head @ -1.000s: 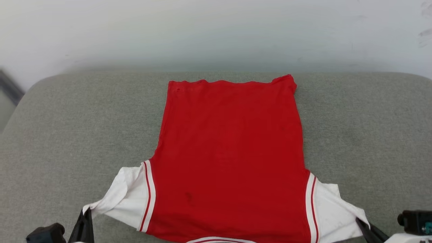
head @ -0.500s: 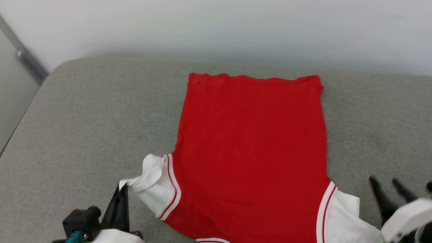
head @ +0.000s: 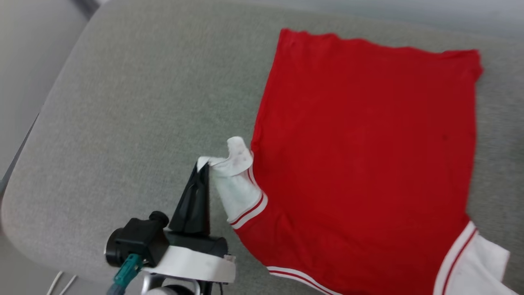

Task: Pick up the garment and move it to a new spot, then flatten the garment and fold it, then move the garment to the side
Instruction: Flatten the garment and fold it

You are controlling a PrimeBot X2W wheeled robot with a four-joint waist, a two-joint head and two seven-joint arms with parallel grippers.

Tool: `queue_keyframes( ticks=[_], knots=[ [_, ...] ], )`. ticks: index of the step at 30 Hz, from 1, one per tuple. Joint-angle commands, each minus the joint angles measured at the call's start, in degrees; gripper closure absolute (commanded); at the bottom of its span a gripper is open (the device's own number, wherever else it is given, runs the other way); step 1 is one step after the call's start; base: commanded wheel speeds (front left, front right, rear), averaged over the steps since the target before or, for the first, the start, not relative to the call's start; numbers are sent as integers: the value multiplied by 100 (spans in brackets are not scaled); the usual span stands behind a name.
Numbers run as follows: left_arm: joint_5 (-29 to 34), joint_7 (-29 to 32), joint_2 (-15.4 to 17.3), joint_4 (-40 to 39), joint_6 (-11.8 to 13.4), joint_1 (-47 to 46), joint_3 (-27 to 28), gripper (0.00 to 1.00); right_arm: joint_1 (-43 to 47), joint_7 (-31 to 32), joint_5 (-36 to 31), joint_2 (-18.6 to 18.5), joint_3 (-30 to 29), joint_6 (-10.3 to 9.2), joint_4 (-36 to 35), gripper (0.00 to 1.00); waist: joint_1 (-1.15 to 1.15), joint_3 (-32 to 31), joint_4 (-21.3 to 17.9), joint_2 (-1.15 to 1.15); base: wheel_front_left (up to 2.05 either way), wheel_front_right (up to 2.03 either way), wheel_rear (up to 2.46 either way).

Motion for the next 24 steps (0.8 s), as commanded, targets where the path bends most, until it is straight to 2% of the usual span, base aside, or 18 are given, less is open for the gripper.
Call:
queue_keyframes(
  ticks=[1, 6, 10, 14, 17, 18, 19, 24],
  knots=[
    [14, -104, -81, 42, -60, -191, -64, 100, -389, 230, -6, -148, 48, -2, 175, 0, -1, 627, 540, 0, 0, 0, 0],
    [-20, -315, -289, 210, -217, -504, -213, 100, -1349, 993, -265, -355, 318, -2, 587, 0, -1, 1095, 865, 0, 0, 0, 0],
    [-87, -418, -384, 383, -294, -666, -257, 100, -1838, 1351, -386, -360, 362, -2, 800, 0, -1, 1378, 1011, 0, 0, 0, 0],
    [-140, -509, -471, 578, -382, -781, -295, 100, -1973, 1682, -615, -330, 296, -2, 1144, 0, -1, 1514, 1093, 0, 0, 0, 0],
    [-165, -547, -494, 717, -418, -824, -283, 100, -1727, 2302, -870, -183, 163, -6, 1631, 2, -1, 1499, 1096, 0, 0, 0, 0],
    [-173, -551, -502, 756, -431, -846, -287, 100, -1668, 2445, -949, -139, 72, -6, 1742, 63, -1, 1482, 1099, 0, 0, 0, 0],
    [-178, -564, -508, 792, -433, -869, -289, 100, -1624, 2547, -1016, -95, -14, -7, 1798, 100, -1, 1453, 1103, 0, 0, 0, 0],
    [-187, -588, -499, 975, -447, -851, -258, 100, -1679, 2469, -1337, -48, -165, -6, 1553, 100, -1, 1188, 1039, 0, 0, 0, 0]
  ],
)
